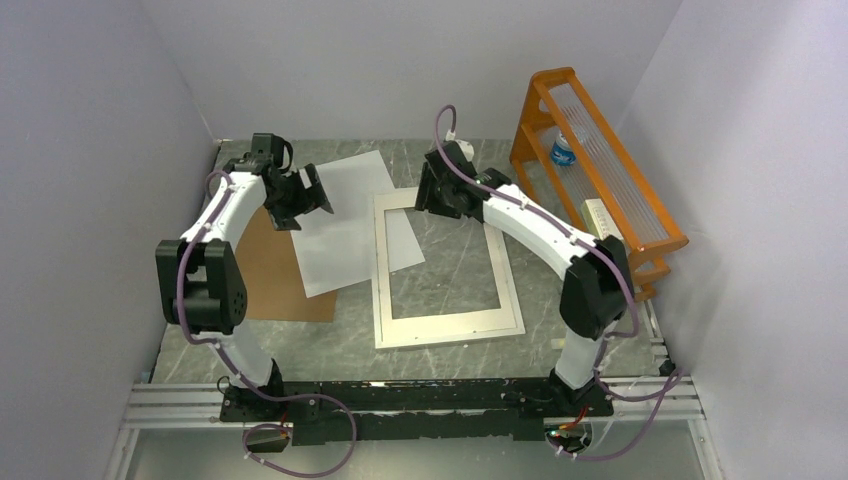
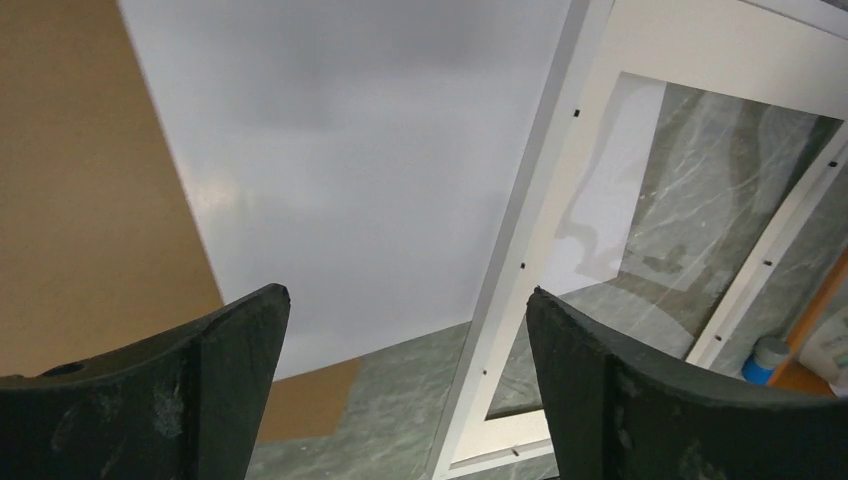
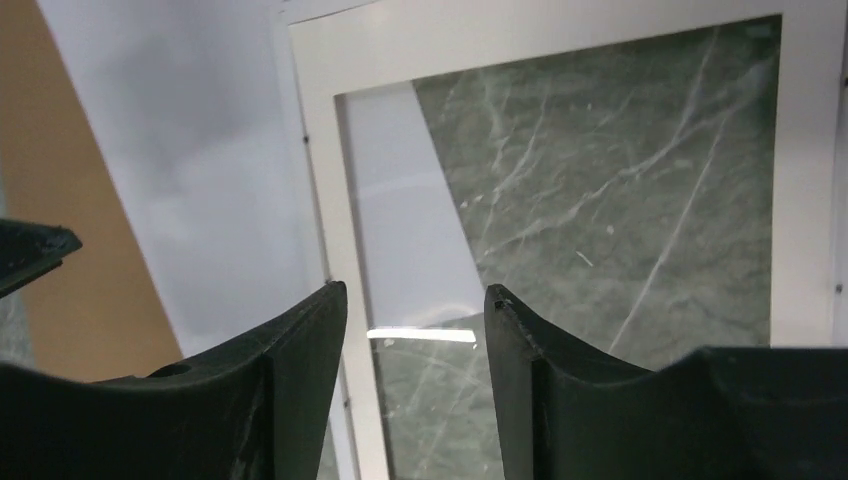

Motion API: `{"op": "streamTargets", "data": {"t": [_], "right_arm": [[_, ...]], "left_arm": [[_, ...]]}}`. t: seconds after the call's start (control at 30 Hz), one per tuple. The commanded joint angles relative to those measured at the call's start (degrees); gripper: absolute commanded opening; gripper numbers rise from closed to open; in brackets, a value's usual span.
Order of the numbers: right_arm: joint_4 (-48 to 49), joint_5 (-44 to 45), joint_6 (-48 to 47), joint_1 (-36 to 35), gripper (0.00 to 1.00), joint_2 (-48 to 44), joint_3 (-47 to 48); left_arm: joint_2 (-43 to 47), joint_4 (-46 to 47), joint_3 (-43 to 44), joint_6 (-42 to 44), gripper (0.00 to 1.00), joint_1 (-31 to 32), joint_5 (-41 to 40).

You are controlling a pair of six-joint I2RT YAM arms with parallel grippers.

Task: Put the photo into the frame
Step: Place the photo frame item in the photo frame, then adjust the photo frame item on the photo frame.

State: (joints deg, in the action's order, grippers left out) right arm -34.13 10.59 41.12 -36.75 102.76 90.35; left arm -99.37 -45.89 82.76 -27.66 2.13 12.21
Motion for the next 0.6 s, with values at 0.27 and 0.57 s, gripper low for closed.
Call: {"op": "streamTargets", "data": {"t": [0.27,0.57], "right_arm": [[7.39,-4.39,-9.14,10.94,0.57,17.06,12.28],[13.56,-11.72,-14.43,12.06,0.43,25.51,16.39]], "left_arm": [[-13.20,7.11,7.30,-1.67,0.75,-0.02,16.85],[-17.82,15.03,3.26,-4.06,0.68,0.13,26.70]]}}
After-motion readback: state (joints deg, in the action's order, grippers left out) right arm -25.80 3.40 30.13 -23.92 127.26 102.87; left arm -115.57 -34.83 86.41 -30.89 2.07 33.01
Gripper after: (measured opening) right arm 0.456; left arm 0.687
